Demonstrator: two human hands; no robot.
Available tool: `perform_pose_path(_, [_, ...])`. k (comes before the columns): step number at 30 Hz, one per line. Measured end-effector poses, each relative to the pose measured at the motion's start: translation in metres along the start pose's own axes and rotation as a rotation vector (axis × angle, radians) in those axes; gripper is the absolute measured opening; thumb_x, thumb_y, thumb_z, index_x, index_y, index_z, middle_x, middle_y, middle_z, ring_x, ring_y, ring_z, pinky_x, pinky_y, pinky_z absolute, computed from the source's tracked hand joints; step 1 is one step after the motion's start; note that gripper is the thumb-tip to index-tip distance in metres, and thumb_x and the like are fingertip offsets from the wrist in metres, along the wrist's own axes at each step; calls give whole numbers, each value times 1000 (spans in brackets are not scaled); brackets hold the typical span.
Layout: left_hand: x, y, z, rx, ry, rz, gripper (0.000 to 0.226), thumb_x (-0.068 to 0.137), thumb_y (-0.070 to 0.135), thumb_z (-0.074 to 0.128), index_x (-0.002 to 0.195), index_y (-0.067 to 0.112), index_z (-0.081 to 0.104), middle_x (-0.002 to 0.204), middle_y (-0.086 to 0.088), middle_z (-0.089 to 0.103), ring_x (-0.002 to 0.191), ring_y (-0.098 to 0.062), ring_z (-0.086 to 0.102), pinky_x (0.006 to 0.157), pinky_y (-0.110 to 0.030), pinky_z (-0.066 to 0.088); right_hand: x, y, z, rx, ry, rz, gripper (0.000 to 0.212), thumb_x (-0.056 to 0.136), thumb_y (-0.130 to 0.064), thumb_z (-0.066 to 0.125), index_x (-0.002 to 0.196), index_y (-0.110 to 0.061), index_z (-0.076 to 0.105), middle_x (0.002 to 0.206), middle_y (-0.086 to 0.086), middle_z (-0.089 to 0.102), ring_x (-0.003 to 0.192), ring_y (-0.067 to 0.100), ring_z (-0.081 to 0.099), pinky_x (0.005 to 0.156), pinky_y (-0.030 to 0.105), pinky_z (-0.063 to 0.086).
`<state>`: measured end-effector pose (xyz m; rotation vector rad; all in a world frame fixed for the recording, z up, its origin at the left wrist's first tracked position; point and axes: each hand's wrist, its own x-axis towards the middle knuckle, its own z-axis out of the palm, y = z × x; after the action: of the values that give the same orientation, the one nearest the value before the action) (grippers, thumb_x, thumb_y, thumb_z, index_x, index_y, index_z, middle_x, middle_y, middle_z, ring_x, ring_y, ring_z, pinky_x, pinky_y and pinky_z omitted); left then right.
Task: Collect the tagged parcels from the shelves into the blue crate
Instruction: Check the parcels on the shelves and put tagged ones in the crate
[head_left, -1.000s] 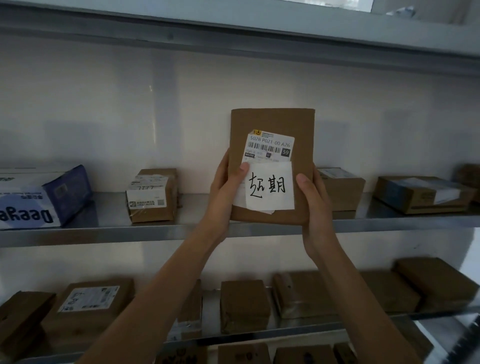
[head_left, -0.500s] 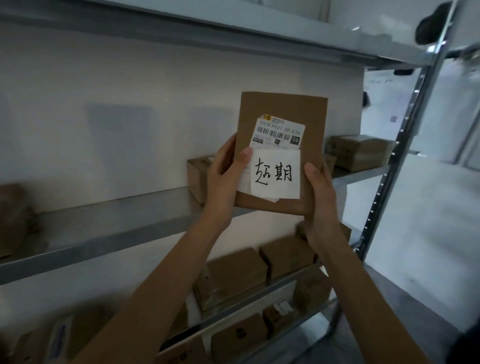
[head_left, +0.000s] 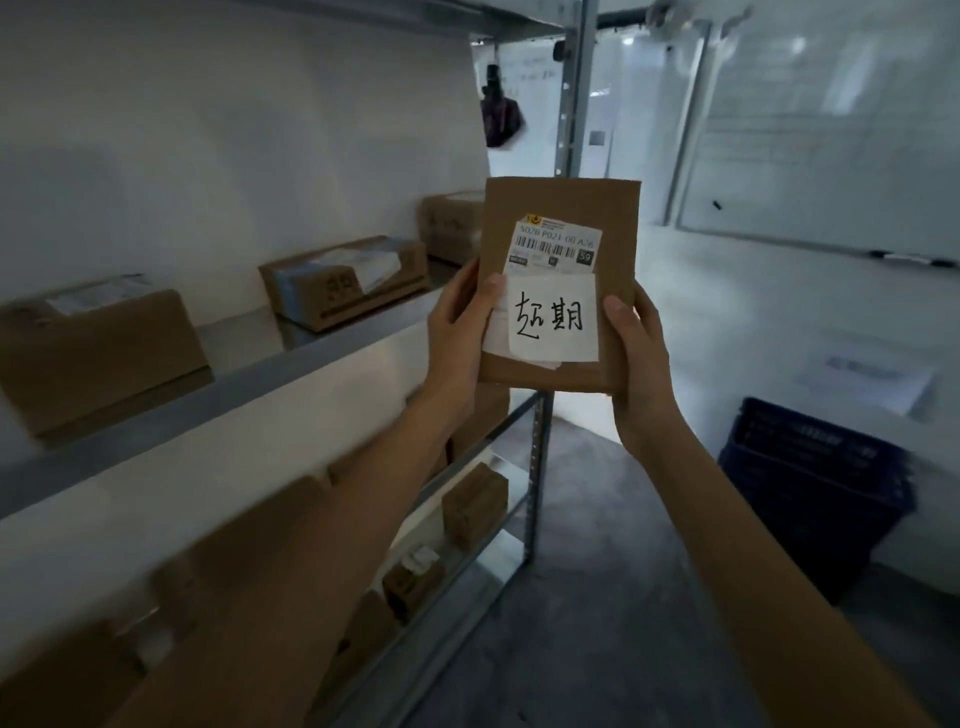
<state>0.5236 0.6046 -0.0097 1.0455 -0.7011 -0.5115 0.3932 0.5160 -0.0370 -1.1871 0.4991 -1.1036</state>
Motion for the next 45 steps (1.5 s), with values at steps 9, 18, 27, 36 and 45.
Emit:
perform_pose_path(9, [39,-134,103,122,-237,-251,35,97,40,49,126,25,60,113,-5,71,99,-22,69,85,-37,58,46,47,-145,-5,332,181,65,87,-41,66,141,-22,37,109,3,73,97,22,71,84,41,58])
perform_pose_path(18, [119,-250,185,165,-367,-365,39,99,42,42,130,24,58,116,-2,69,98,-19,68,79,-31,59,132,84,-234,-22,553,274,62,84,-44,69,135,-20,43,113,6,70,98,25,69,74,37,59])
perform_pose_path(27, [160,-333,302,168,-538,-458,34,100,37,43,128,25,58,109,0,70,92,-15,69,76,-29,58,188,82,-343,-33,730,329,83,58,-63,77,129,-25,57,111,4,73,101,27,70,84,43,58])
perform_pose_path(36, [160,-440,426,196,-625,-598,45,99,43,42,140,26,48,119,-5,67,102,-23,67,93,-44,54,227,84,-488,-81,852,418,74,63,-63,74,125,-25,58,109,4,72,99,27,69,89,46,56])
perform_pose_path(45, [178,-518,532,147,-658,-767,46,101,41,37,146,32,35,121,-3,66,102,-22,67,84,-39,58,298,73,-600,-221,857,513,26,98,-47,47,105,-24,59,97,-2,65,93,17,59,79,33,46])
